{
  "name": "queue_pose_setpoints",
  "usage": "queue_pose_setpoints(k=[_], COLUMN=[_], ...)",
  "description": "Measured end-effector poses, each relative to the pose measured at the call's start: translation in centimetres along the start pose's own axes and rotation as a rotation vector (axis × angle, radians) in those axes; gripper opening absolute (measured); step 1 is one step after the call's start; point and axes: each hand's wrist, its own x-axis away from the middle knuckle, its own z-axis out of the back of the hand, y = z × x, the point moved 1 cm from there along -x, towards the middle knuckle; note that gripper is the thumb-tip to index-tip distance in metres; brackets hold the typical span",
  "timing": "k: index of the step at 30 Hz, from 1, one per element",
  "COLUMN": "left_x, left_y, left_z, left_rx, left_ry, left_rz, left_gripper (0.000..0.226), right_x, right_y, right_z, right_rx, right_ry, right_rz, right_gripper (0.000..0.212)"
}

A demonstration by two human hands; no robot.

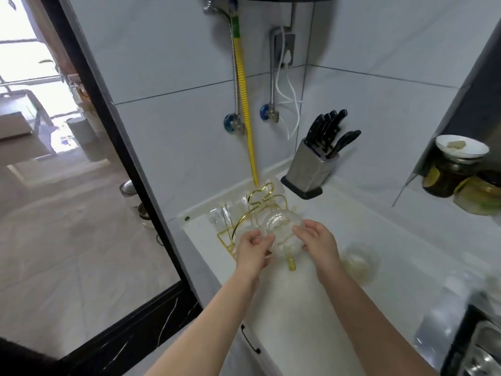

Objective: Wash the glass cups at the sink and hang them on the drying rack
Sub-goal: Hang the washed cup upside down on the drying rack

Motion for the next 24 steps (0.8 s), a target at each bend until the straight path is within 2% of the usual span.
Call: queue_pose_setpoints(k=[5,10,14,18,23,24], left_x=[-3.0,-4.9,-6.9,-8.5,-9.8,-10.0], left_y=[0.5,1.3,1.5,1.1,1.7,1.8], left_z=[-2.0,-2.2,-1.8,-1.4,-1.2,-1.3], left_rx=[-0.040,-0.110,-0.309,-0.609,-0.774,-0.819], left_ry=[0.015,0.052,0.081,0.090,0.070,0.068], left_rz=[0.009,0.027,-0.014,-0.107,-0.103,-0.111], left_gripper=[0.035,0.028,0.032,0.037,0.037,0.035], right_x=[-4.9,-7.4,-8.9,-10.1,-10.5,-10.6], right_y=[0.5,1.6,2.4,3.6,5.0,5.3], right_z=[0.9,0.4,-0.1,-0.2,-0.3,-0.4], right_rx=[0.076,0.093,0.116,0.142,0.152,0.136], right_ry=[-0.047,-0.072,-0.081,-0.009,0.004,0.014], right_rz=[0.030,-0.004,-0.026,-0.049,-0.102,-0.113], right_gripper=[0.004,0.017,0.021,0.008,0.005,0.012])
